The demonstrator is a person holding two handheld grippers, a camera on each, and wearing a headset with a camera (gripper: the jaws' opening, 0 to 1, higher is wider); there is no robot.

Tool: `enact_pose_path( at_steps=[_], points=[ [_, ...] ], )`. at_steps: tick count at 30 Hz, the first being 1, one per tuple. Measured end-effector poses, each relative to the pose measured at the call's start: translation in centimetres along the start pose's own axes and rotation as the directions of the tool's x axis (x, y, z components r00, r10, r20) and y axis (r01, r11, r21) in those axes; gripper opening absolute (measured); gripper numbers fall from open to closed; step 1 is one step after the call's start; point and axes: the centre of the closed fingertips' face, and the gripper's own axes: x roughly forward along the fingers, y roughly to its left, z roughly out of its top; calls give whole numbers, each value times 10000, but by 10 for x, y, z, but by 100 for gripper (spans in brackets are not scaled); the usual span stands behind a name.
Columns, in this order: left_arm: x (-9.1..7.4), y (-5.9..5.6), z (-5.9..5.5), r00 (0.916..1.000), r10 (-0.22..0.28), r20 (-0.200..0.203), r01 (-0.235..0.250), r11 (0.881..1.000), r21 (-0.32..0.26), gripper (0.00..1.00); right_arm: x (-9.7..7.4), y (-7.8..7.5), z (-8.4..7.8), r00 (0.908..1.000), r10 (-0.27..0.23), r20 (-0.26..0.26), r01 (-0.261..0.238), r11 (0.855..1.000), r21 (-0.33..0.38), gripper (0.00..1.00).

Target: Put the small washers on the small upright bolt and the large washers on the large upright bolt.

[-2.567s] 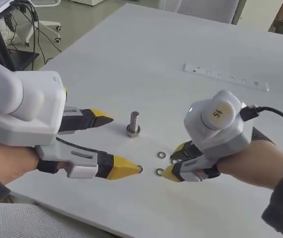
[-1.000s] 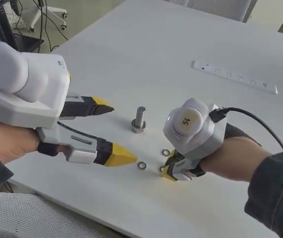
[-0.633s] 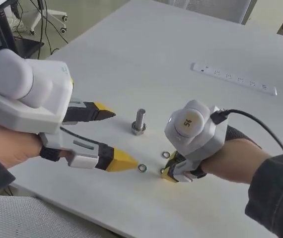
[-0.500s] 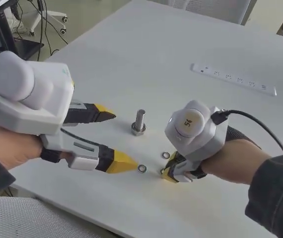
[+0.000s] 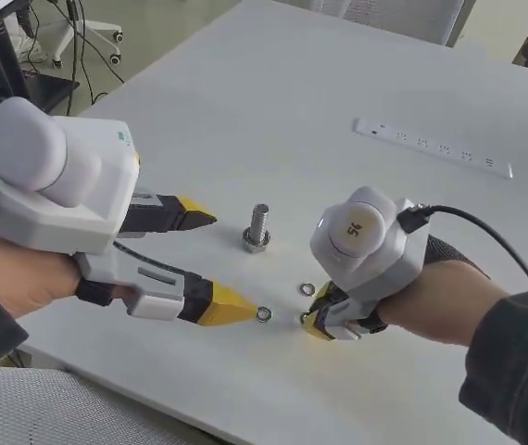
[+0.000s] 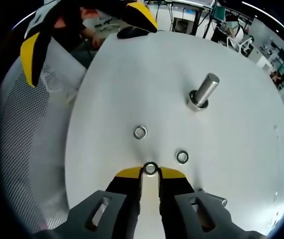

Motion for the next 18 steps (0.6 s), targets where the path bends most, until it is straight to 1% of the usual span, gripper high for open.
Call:
enact_pose_path(
  at_steps=[12, 18],
  points=[
    [1, -1, 1, 10000, -52, 4, 52, 10000, 52, 71, -20, 3, -4, 9994, -150, 304, 138, 9991, 398, 13],
    [2, -2, 1, 10000, -89, 24, 89, 9999, 72, 71, -35, 3, -9, 9982, -368, 476, 338, 9975, 618, 13]
  ],
)
